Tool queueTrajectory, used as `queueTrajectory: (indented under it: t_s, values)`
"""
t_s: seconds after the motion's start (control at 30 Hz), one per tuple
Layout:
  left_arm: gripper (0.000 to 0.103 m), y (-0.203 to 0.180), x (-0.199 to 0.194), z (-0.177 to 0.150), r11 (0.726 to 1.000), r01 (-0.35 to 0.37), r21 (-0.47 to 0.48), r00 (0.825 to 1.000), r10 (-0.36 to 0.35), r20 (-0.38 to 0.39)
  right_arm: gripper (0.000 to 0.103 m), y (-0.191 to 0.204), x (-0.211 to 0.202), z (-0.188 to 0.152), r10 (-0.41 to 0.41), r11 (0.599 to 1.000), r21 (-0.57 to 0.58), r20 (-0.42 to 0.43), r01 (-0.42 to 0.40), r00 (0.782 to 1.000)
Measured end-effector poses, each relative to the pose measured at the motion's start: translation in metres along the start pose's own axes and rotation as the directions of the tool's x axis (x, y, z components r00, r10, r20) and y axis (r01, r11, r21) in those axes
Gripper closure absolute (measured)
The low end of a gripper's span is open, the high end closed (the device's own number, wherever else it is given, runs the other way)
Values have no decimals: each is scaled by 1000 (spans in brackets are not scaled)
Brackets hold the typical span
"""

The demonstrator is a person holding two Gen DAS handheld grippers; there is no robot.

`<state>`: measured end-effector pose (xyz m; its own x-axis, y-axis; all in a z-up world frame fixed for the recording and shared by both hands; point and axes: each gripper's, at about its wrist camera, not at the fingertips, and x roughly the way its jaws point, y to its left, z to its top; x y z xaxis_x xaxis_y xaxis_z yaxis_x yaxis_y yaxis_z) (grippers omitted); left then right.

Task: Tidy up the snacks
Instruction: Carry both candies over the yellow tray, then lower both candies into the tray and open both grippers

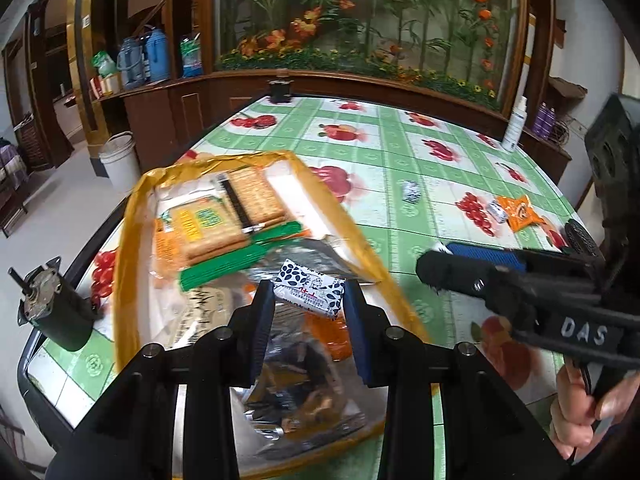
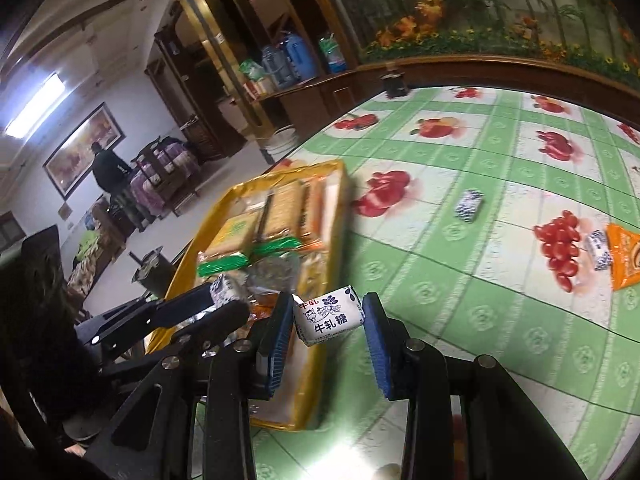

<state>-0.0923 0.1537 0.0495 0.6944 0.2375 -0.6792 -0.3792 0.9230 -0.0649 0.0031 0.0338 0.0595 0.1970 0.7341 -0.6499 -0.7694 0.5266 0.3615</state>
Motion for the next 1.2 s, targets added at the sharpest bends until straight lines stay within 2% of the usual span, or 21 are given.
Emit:
queueTrajectory:
  t_s: [0.3, 0.47, 0.7, 1.2]
  values:
    - [70, 34, 5, -6, 997, -41, -67, 999, 41, -12, 67, 35, 16, -11, 21, 996, -91, -31, -23, 999]
    - [70, 46, 8, -8, 994, -53, -91, 999, 53, -8, 67, 51, 25, -19, 5, 988, -155, -50, -13, 999]
    - [70, 42, 8, -10, 995, -75, -65, 997, 75, 6, 67, 59, 33, -30, -2, 980, -199, -80, -14, 997]
    - [70, 43, 8, -10, 995, -75, -64, 997, 76, 12, 65, 61, 40, -34, 10, 977, -211, -105, -32, 994]
